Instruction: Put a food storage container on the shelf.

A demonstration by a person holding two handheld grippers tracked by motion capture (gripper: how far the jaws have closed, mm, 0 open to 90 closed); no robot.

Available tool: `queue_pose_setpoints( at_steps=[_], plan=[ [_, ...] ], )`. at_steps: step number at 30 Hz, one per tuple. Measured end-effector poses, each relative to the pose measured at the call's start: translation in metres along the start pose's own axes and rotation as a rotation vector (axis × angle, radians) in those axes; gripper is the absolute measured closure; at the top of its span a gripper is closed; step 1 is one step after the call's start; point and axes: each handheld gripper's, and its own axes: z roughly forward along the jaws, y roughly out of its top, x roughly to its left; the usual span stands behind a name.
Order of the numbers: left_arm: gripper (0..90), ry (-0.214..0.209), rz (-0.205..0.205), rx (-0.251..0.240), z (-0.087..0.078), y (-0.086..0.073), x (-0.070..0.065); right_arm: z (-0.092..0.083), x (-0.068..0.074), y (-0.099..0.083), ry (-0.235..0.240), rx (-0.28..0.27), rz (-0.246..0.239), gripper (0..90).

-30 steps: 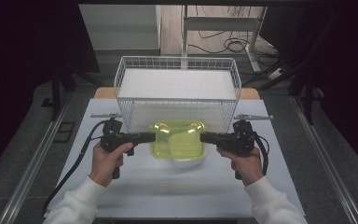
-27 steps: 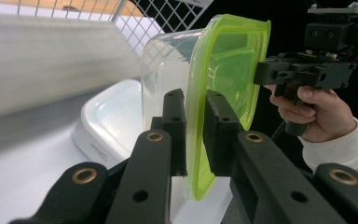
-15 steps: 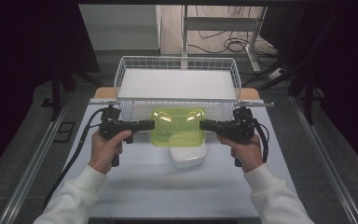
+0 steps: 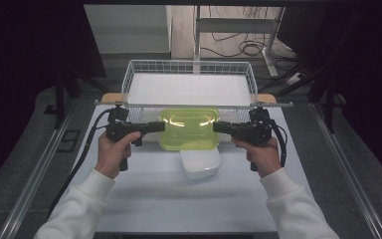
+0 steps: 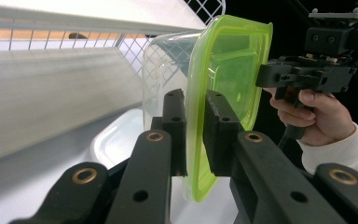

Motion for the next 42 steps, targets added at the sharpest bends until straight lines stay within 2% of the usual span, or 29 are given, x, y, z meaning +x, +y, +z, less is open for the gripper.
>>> queue_pose_setpoints(
  at_steps=[15,29,42],
  plan=[
    [80.5,-0.014,-0.022,-0.013,0.001,0.022,0.007,0.003,-0.001,0.028,-0.007,0.001,-0.028,79.1],
    [80.4,-0.009,-0.030,-0.006,0.005,0.040,0.012,0.006,-0.009,0.040,-0.001,-0.010,-0.006,79.6],
    [80.3,-0.008,-0.025,-0.004,0.009,0.067,0.013,0.007,-0.016,0.063,-0.011,-0.025,0.000,79.6]
  ],
)
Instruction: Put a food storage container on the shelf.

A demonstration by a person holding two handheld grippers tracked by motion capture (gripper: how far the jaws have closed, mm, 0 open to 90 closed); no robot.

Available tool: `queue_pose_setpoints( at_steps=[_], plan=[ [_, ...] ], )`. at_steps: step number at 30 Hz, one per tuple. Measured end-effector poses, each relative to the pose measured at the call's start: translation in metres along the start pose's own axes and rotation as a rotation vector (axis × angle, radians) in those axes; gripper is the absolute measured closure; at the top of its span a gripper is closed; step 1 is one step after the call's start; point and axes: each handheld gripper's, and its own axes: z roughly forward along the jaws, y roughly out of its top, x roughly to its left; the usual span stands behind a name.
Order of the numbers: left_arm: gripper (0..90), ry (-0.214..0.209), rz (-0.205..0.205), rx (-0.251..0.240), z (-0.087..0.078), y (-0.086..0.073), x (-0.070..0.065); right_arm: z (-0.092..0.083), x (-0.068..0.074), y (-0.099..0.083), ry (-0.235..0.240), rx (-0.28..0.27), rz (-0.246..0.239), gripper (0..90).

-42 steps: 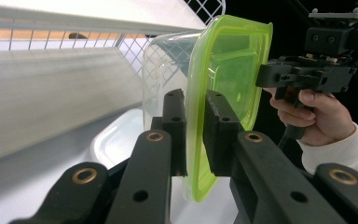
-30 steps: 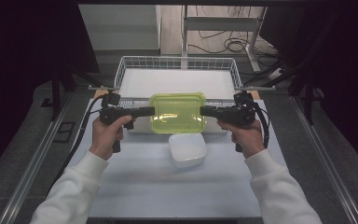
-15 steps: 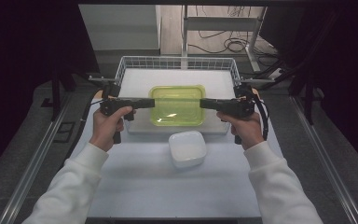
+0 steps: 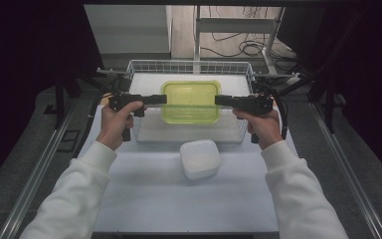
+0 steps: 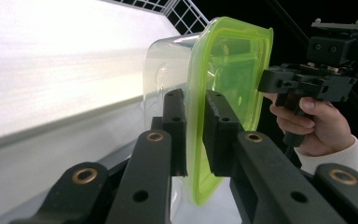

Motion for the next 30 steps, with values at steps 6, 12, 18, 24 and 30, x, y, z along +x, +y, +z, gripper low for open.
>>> queue_pose_setpoints(
  at_steps=[6,12,18,24,30],
  plan=[
    [80.3,0.005,0.007,0.003,0.003,0.012,0.000,0.000,-0.003,0.008,0.001,-0.004,0.007,79.6],
    [80.3,0.008,0.007,0.013,0.006,0.026,0.001,0.001,-0.008,0.017,0.003,-0.008,0.024,79.6],
    [80.3,0.014,0.007,0.020,0.011,0.040,0.004,0.004,-0.018,0.028,0.006,-0.011,0.042,79.7],
    [80.3,0.022,-0.015,0.025,0.018,0.053,0.016,0.012,-0.029,0.039,0.005,-0.002,0.054,79.6],
    [80.3,0.030,-0.042,0.032,0.025,0.060,0.030,0.023,-0.042,0.047,-0.004,0.018,0.073,79.6]
  ],
)
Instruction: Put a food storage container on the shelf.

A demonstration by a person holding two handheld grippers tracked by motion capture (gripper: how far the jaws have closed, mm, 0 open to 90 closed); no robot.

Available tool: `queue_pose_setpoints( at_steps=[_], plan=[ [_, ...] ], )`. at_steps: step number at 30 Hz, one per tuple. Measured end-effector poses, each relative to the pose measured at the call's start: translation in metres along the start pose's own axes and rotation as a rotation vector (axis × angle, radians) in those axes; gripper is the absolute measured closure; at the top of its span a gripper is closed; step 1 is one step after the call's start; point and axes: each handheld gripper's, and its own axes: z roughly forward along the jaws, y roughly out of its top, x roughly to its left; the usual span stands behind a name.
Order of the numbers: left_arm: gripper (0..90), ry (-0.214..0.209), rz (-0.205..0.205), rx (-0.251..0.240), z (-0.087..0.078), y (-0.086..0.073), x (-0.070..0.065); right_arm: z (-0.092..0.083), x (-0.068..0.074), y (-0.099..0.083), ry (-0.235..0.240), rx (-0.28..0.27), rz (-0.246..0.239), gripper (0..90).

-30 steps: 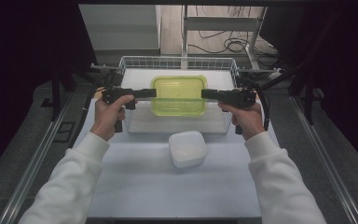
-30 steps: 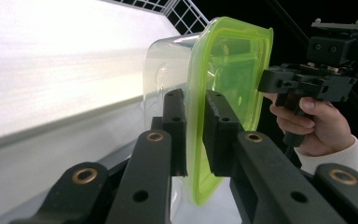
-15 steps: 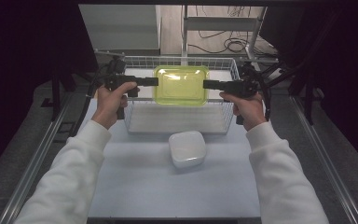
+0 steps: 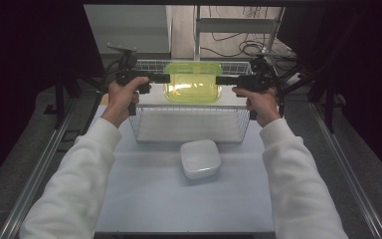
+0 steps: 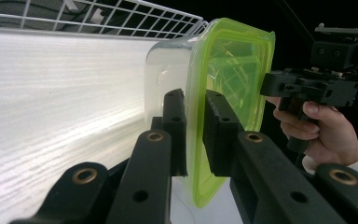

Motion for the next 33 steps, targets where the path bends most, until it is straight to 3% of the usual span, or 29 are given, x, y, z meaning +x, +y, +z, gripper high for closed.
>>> queue_pose_setpoints(
  at_steps=[4,9,10,11,12,18,20,22,31,33],
  plan=[
    [80.2,0.010,-0.028,0.014,0.008,0.002,0.010,0.008,-0.011,0.002,-0.003,0.010,0.029,79.7],
    [80.1,0.007,-0.080,0.014,0.018,0.003,0.021,0.021,-0.032,0.001,-0.022,0.011,0.109,79.2],
    [80.1,0.007,-0.085,0.010,0.019,0.004,0.023,0.021,-0.032,0.001,-0.022,0.011,0.109,79.2],
    [80.1,0.006,-0.120,0.003,0.019,0.007,0.028,0.025,-0.033,0.003,-0.037,0.013,0.119,78.3],
    [80.1,0.006,-0.120,0.003,0.019,0.007,0.028,0.025,-0.033,0.003,-0.037,0.013,0.119,78.3],
    [78.8,0.023,-0.203,-0.003,0.026,0.012,0.038,0.039,-0.030,0.008,-0.152,0.010,0.224,76.1],
    [78.3,0.027,-0.210,-0.003,0.027,0.012,0.039,0.041,-0.030,0.009,-0.166,0.006,0.232,75.9],
    [76.5,0.038,-0.233,-0.009,0.032,0.012,0.043,0.046,-0.035,0.008,-0.180,-0.009,0.289,74.8],
    [74.0,0.030,-0.242,-0.022,0.035,0.012,0.049,0.051,-0.038,0.008,-0.198,-0.022,0.330,73.2],
    [60.3,0.043,-0.236,-0.024,0.037,0.011,0.049,0.052,-0.039,0.006,-0.186,-0.043,0.346,65.2]
  ],
)
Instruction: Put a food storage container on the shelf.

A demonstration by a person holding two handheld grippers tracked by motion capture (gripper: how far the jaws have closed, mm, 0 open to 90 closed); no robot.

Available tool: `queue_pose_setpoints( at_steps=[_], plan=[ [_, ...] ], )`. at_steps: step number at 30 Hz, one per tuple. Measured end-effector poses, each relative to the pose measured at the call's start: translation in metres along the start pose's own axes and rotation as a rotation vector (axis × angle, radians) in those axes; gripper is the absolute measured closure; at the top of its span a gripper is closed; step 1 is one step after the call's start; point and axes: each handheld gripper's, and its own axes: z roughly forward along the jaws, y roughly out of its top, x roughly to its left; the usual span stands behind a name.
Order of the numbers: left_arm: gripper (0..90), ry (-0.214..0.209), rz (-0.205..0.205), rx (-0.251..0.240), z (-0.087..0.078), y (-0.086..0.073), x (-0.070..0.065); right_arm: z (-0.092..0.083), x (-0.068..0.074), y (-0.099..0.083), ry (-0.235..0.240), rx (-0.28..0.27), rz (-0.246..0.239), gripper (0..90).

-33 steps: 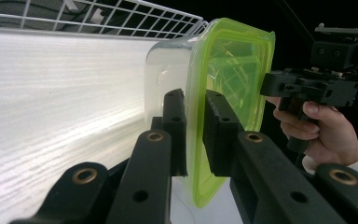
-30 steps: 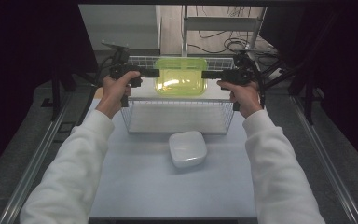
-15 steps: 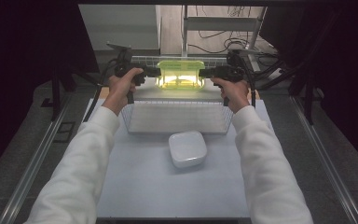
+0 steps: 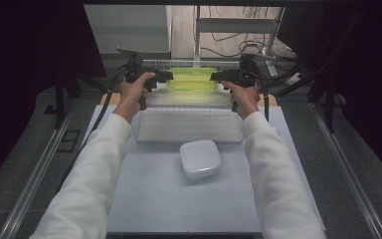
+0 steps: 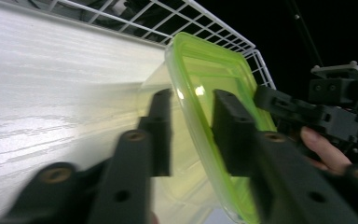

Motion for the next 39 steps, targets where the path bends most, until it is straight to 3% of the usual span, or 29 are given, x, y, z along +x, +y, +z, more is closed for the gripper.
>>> queue_pose_setpoints(
  at_steps=[1,2,3,5,7,8,10,12,15,16,17,19,20,21,25,26,28,30,32,36,37,39],
  plan=[
    [60.3,-0.001,0.001,-0.005,0.001,0.000,0.000,0.000,0.000,0.000,0.000,0.000,0.000,65.2],
    [44.6,0.015,0.014,-0.032,0.000,-0.001,-0.001,0.000,-0.002,-0.002,0.033,-0.017,0.043,55.1],
    [40.0,0.015,0.014,-0.032,0.000,-0.001,-0.001,0.000,-0.002,-0.002,0.033,-0.017,0.043,55.1],
    [35.7,0.014,0.046,-0.060,-0.003,-0.002,-0.005,-0.002,-0.001,-0.004,0.032,-0.052,0.045,47.6],
    [27.4,0.017,0.080,-0.094,-0.008,-0.003,-0.011,-0.008,0.005,-0.006,0.018,-0.092,0.024,33.7],
    [25.4,0.017,0.080,-0.094,-0.008,-0.003,-0.011,-0.008,0.005,-0.006,0.018,-0.092,0.024,33.7],
    [22.8,0.017,0.105,-0.116,-0.014,-0.004,-0.014,-0.017,0.015,-0.011,-0.041,-0.161,-0.040,28.1],
    [22.2,0.022,0.132,-0.134,-0.019,-0.006,-0.019,-0.019,0.017,-0.012,-0.050,-0.170,-0.052,27.3],
    [20.1,0.027,0.179,-0.151,-0.030,-0.013,-0.030,-0.033,0.025,-0.019,-0.077,-0.202,-0.125,24.9],
    [19.9,0.027,0.179,-0.151,-0.030,-0.013,-0.030,-0.033,0.025,-0.019,-0.077,-0.202,-0.125,24.9],
    [19.9,0.030,0.205,-0.157,-0.036,-0.021,-0.036,-0.041,0.027,-0.023,-0.064,-0.205,-0.159,24.9],
    [19.6,0.035,0.222,-0.154,-0.039,-0.026,-0.038,-0.044,0.028,-0.025,-0.055,-0.200,-0.167,25.0],
    [19.3,0.047,0.239,-0.147,-0.042,-0.033,-0.038,-0.049,0.028,-0.028,-0.045,-0.191,-0.192,25.3],
    [19.0,0.058,0.264,-0.141,-0.047,-0.042,-0.039,-0.059,0.028,-0.036,-0.061,-0.179,-0.259,25.8],
    [19.3,0.078,0.311,-0.137,-0.059,-0.060,-0.039,-0.072,0.024,-0.049,-0.039,-0.149,-0.308,25.7],
    [19.3,0.081,0.328,-0.127,-0.066,-0.072,-0.037,-0.083,0.019,-0.061,-0.013,-0.124,-0.338,25.7],
    [19.4,0.081,0.336,-0.123,-0.069,-0.078,-0.036,-0.087,0.016,-0.065,-0.005,-0.117,-0.342,25.7],
    [19.9,0.081,0.356,-0.103,-0.077,-0.093,-0.034,-0.102,0.005,-0.084,0.014,-0.091,-0.371,25.7],
    [20.1,0.096,0.382,-0.086,-0.082,-0.107,-0.032,-0.105,0.001,-0.088,0.017,-0.086,-0.375,25.7],
    [21.1,0.102,0.420,-0.062,-0.090,-0.140,-0.030,-0.120,-0.020,-0.116,0.009,-0.048,-0.404,25.8],
    [21.1,0.102,0.420,-0.062,-0.090,-0.140,-0.030,-0.120,-0.020,-0.116,0.009,-0.048,-0.404,25.8],
    [21.3,0.120,0.441,-0.052,-0.093,-0.155,-0.028,-0.123,-0.027,-0.126,0.009,-0.037,-0.405,25.9]
  ],
)
